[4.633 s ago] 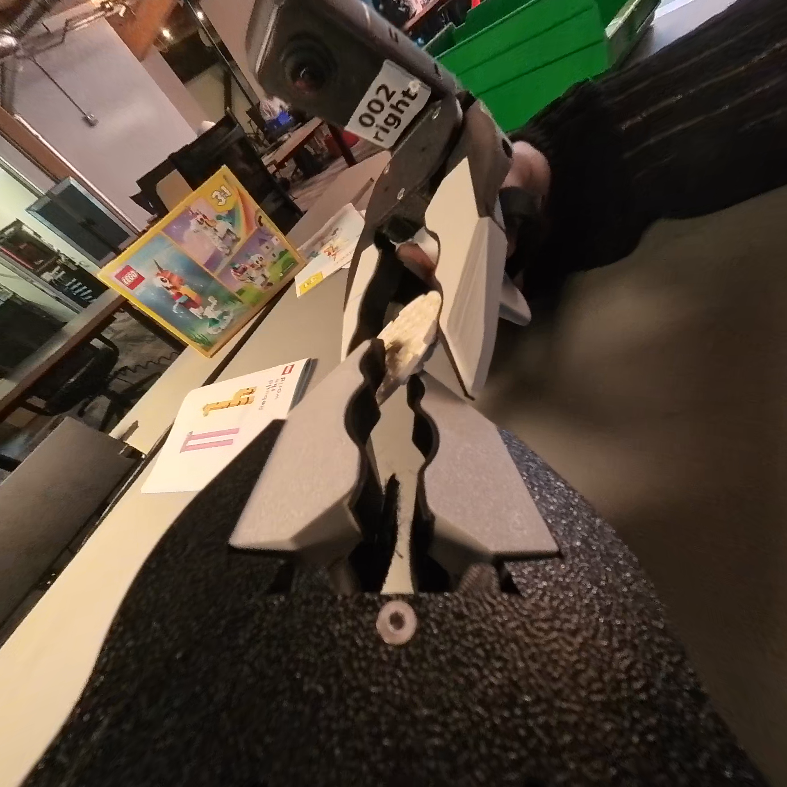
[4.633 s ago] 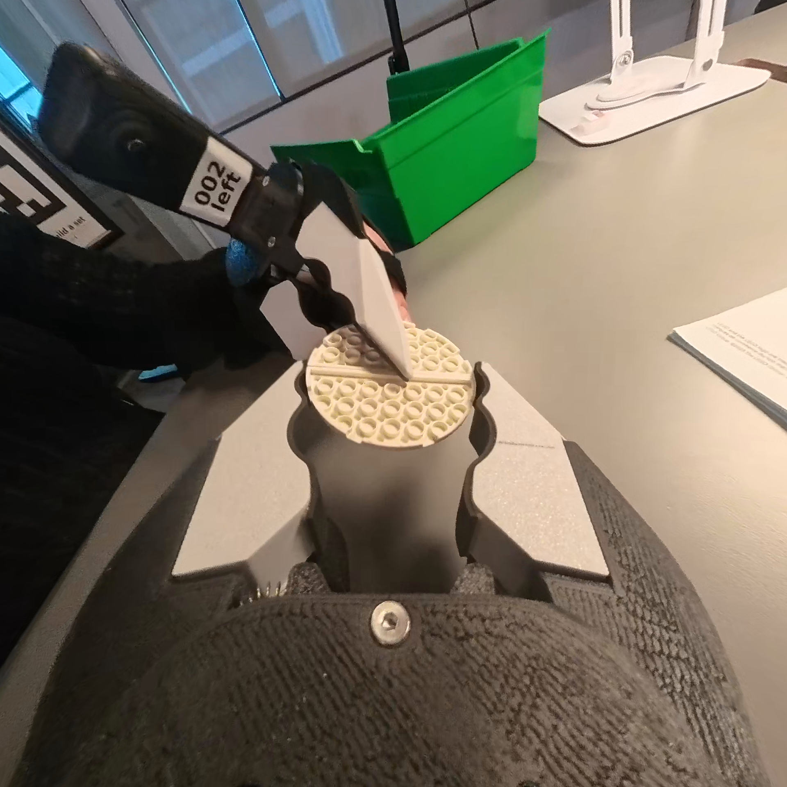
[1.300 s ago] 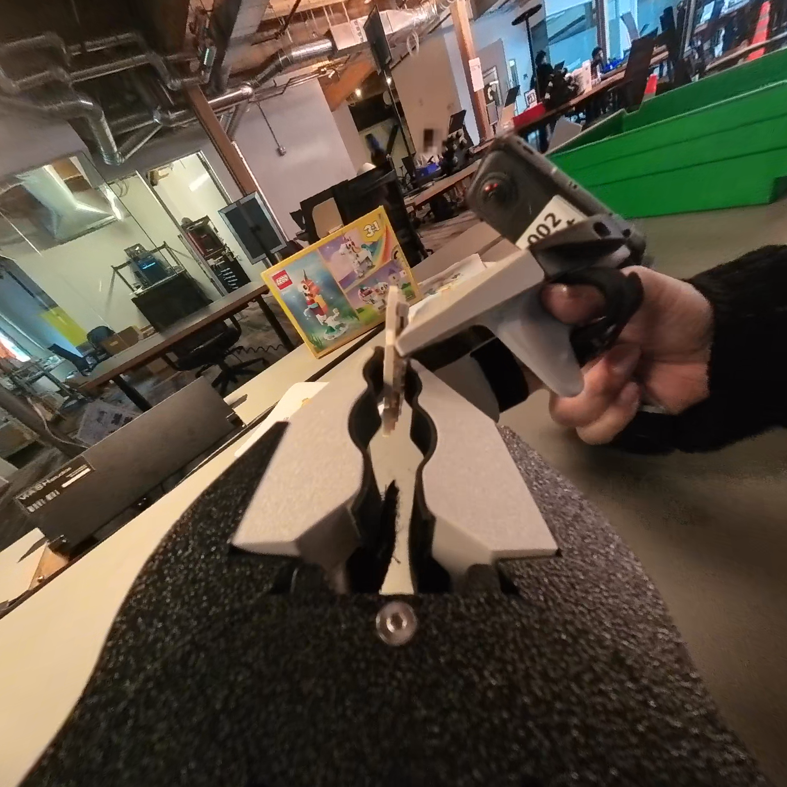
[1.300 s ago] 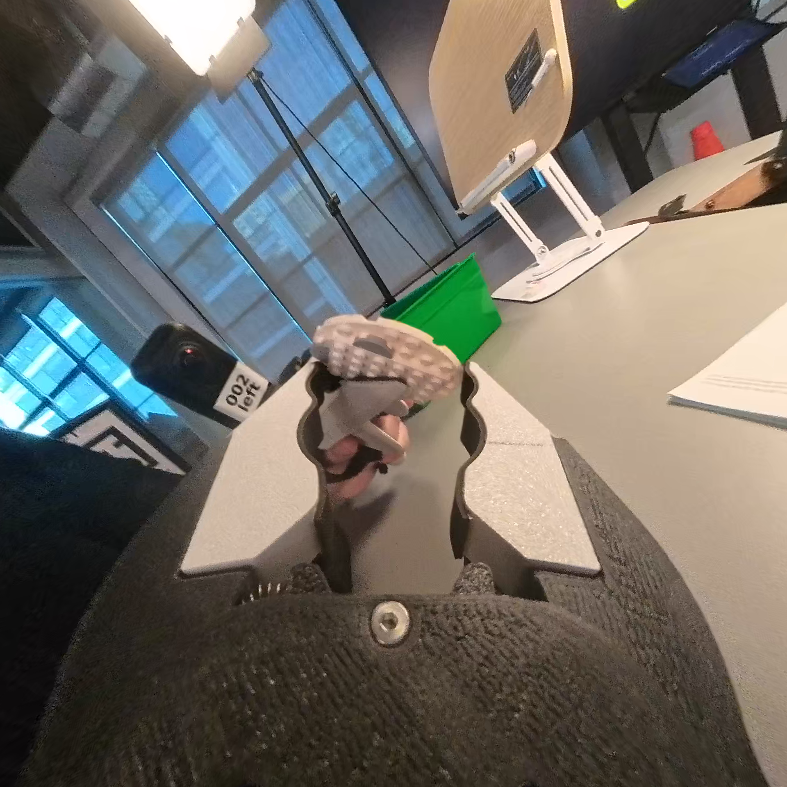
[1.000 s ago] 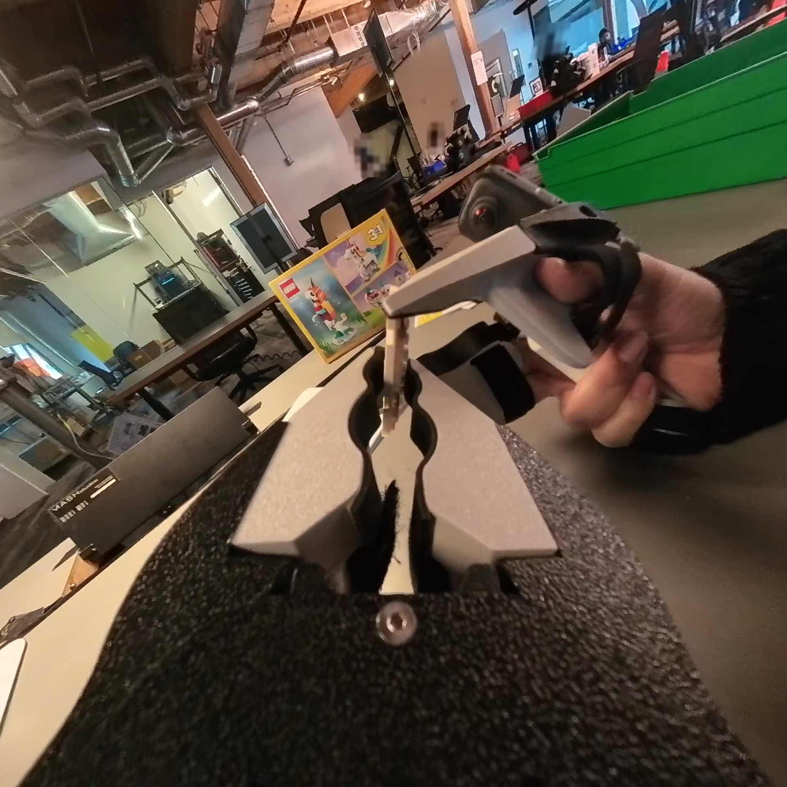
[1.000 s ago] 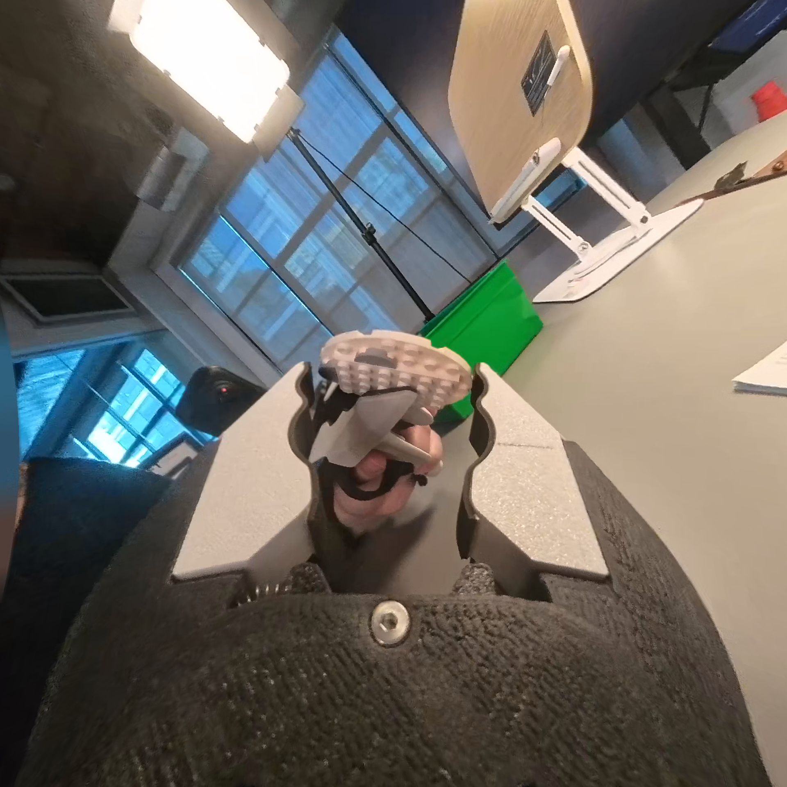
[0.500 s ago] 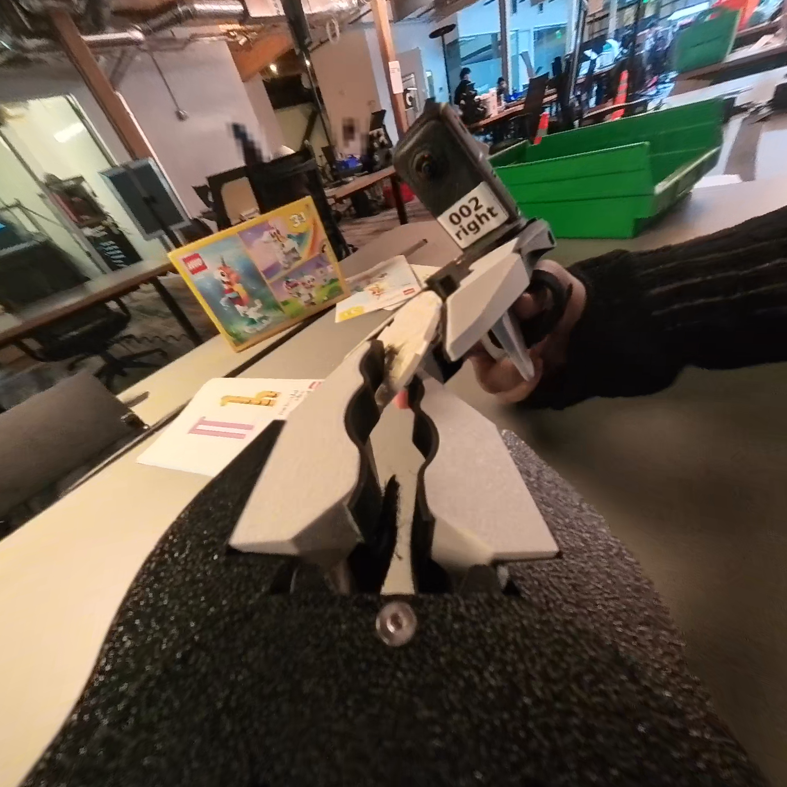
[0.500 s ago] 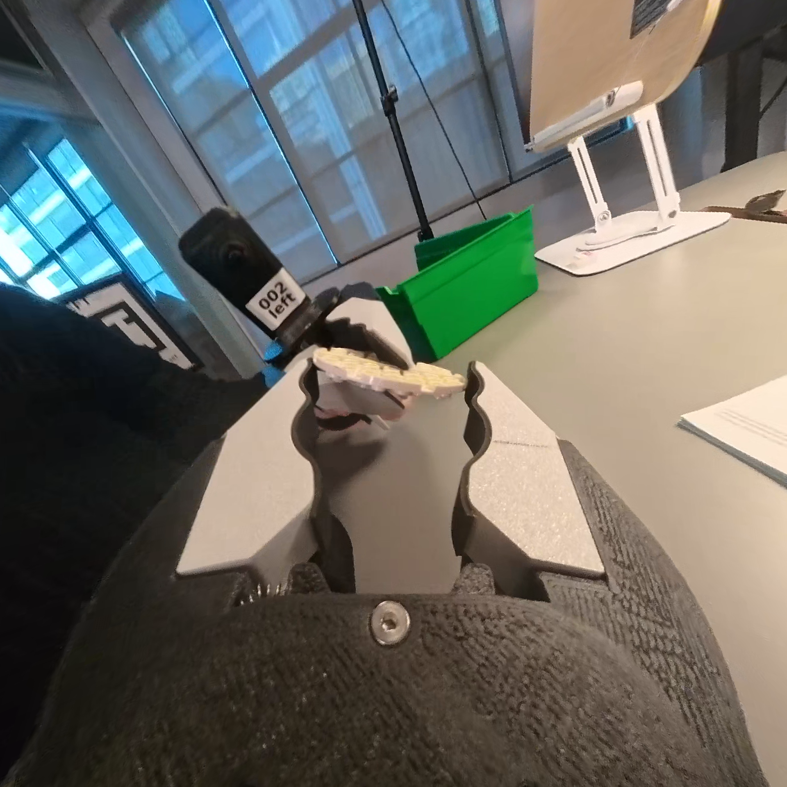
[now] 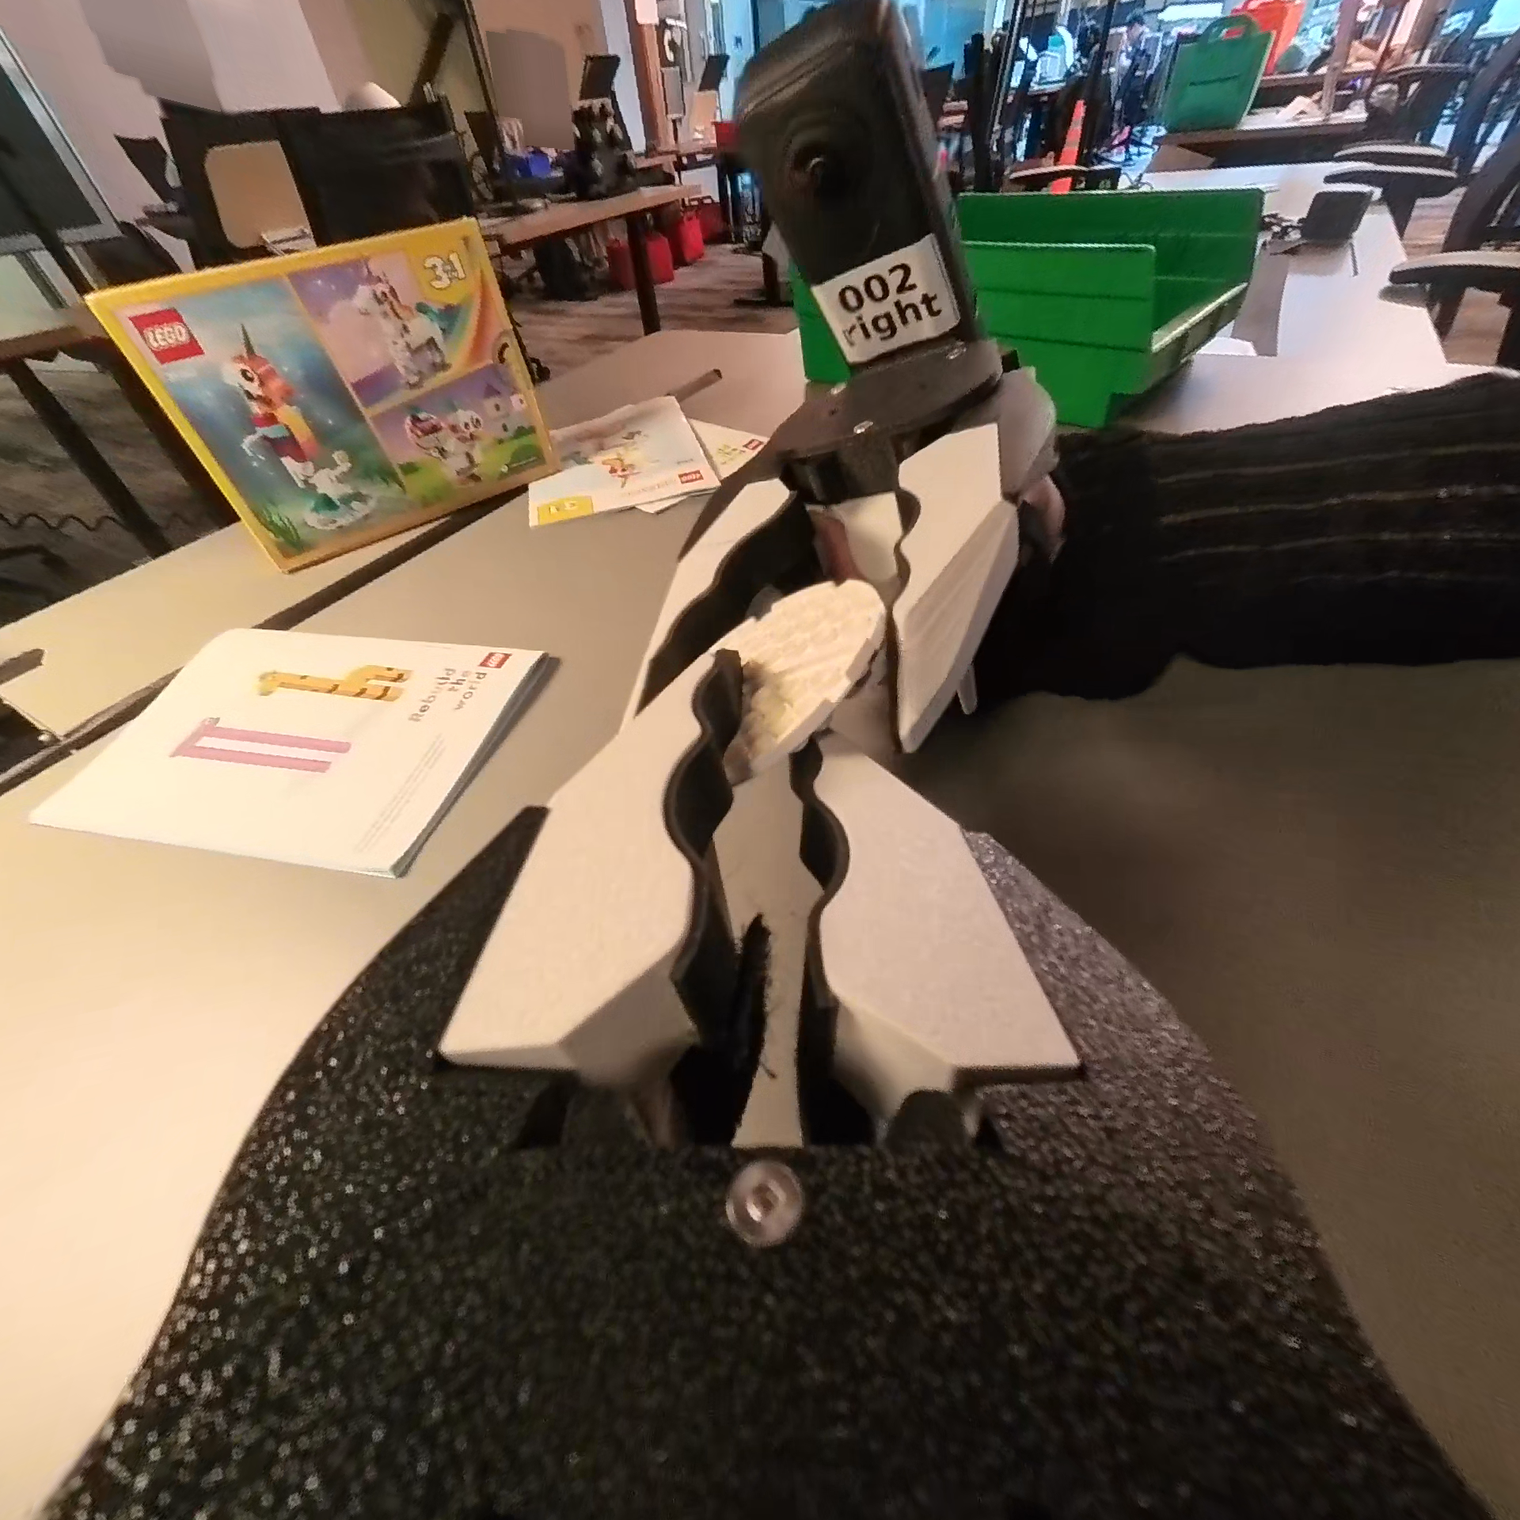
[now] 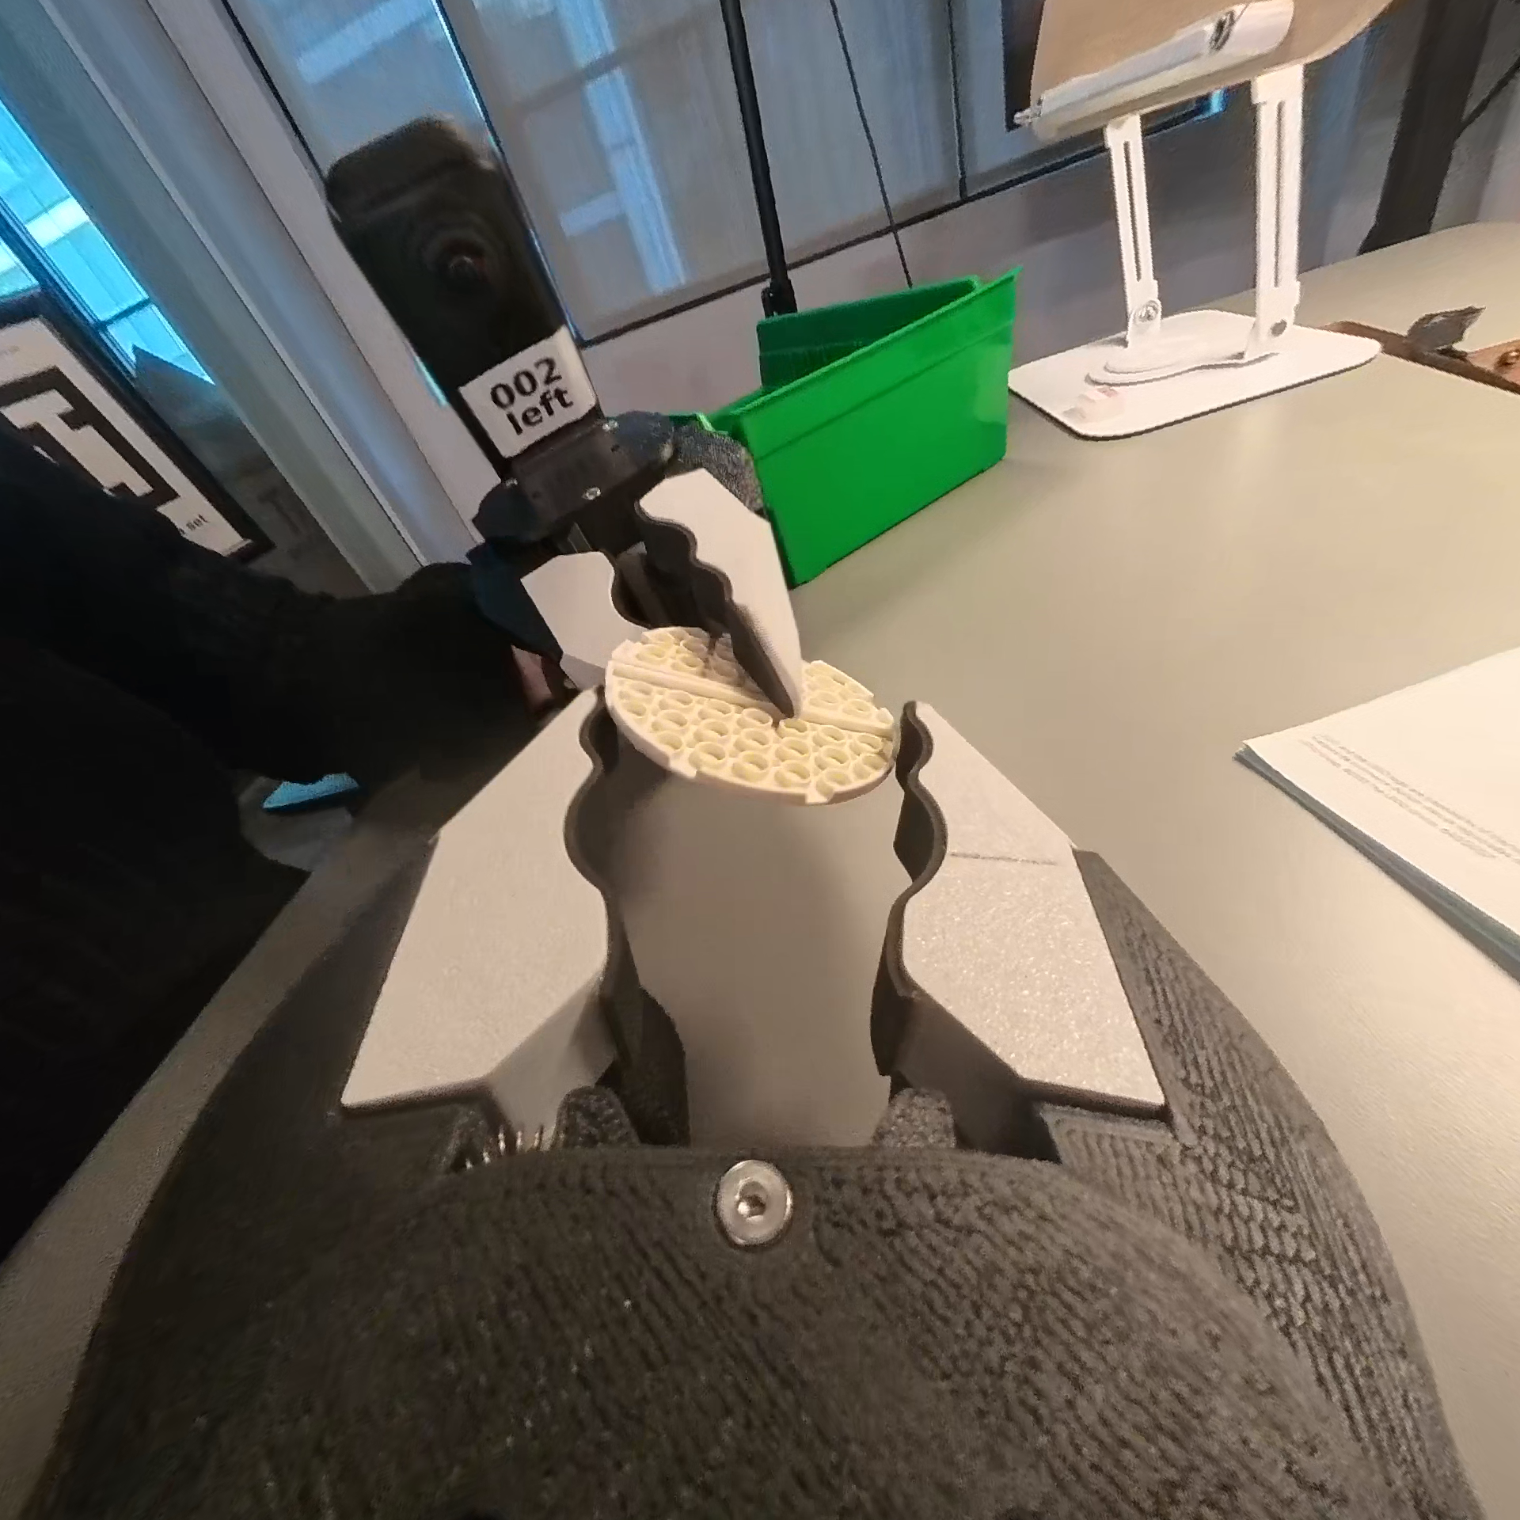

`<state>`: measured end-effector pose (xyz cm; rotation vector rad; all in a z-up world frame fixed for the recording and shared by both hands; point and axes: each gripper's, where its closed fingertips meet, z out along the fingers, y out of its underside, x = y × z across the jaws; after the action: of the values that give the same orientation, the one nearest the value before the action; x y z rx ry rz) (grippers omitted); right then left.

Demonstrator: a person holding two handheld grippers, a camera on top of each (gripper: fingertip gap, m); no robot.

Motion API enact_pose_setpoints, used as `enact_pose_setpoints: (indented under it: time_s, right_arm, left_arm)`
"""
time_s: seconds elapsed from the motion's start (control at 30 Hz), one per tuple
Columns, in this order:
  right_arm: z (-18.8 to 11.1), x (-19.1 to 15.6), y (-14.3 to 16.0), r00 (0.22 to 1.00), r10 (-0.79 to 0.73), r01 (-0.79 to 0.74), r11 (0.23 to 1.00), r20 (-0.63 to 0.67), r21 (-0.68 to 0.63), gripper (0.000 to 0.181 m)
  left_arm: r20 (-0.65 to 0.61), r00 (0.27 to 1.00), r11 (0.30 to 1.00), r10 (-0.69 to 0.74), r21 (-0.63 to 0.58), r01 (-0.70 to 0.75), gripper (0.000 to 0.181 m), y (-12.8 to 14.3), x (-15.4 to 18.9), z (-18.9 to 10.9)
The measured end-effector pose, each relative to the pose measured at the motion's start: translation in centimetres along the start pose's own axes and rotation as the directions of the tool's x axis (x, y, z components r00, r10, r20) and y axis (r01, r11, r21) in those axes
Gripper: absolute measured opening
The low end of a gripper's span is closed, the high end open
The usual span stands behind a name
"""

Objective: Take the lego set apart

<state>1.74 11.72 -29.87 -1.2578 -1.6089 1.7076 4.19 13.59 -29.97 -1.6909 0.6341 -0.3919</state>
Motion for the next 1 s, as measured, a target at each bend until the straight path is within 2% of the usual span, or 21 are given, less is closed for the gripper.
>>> enact_pose_setpoints:
  time_s: [0.03,0.07,0.1,0.17,0.27,0.3,0.33,0.37,0.47,0.6,0.73,0.87,1.0]
  right_arm:
    - [-0.1,0.3,0.3,1.000,-0.014,0.014,1.000,-0.024,-0.027,0.067]
    - [-0.3,1.1,0.9,0.995,-0.046,0.040,0.997,-0.084,-0.072,0.017]
    - [-0.4,1.1,0.5,0.986,-0.122,0.115,0.991,-0.114,-0.064,0.012]
    - [-0.1,1.6,0.8,0.970,-0.174,0.159,0.982,-0.169,-0.102,0.013]
    - [-0.1,2.1,0.9,0.977,-0.125,0.109,0.989,-0.173,-0.102,0.019]
    - [-0.2,2.1,0.8,0.975,-0.130,0.114,0.989,-0.178,-0.099,0.025]
    - [-0.2,1.9,0.6,0.975,-0.141,0.127,0.988,-0.173,-0.087,0.041]
    - [-0.3,2.1,0.5,0.972,-0.138,0.125,0.989,-0.192,-0.077,0.048]
    - [-1.1,2.8,-0.7,0.963,-0.121,0.126,0.992,-0.241,0.005,0.060]
    - [-3.1,3.6,-3.0,0.918,-0.170,0.237,0.960,-0.358,0.152,0.061]
    - [-5.0,4.7,-4.4,0.820,-0.206,0.359,0.912,-0.534,0.200,0.055]
    - [-6.2,5.6,-4.9,0.704,-0.226,0.439,0.883,-0.673,0.163,0.047]
    - [-6.5,7.0,-4.2,0.579,-0.262,0.429,0.903,-0.772,0.016,0.041]
  left_arm:
    - [-0.009,1.000,1.000,-0.017,0.006,0.017,0.009,-0.1,0.0,-0.1]
    - [-0.021,0.996,0.993,-0.085,0.081,0.087,0.006,-1.3,-0.4,-0.7]
    - [-0.058,0.984,0.982,-0.166,0.081,0.170,0.006,-1.5,-0.5,-1.0]
    - [-0.039,0.991,0.990,-0.130,0.057,0.132,0.007,-0.8,-0.9,-1.1]
    - [-0.004,0.988,0.986,-0.156,0.055,0.156,0.007,-0.6,-1.4,-0.8]
    - [0.010,0.985,0.984,-0.173,0.049,0.172,0.007,-0.3,-1.7,-0.8]
    - [0.035,0.983,0.984,-0.179,0.024,0.178,0.007,0.3,-2.1,-0.7]
    - [0.053,0.980,0.982,-0.190,0.011,0.189,0.007,0.8,-2.4,-0.6]
    - [0.059,0.965,0.966,-0.257,0.032,0.256,0.007,0.9,-2.8,-0.4]
    - [0.052,0.933,0.934,-0.357,0.017,0.357,0.007,1.4,-3.0,-0.4]
    - [0.005,0.846,0.840,-0.534,-0.111,0.531,0.008,3.5,-2.1,0.0]
    - [0.085,0.800,0.770,-0.594,-0.228,0.596,0.008,6.0,-2.1,0.2]
    - [0.256,0.832,0.796,-0.493,-0.254,0.550,0.047,7.3,-4.0,-0.4]
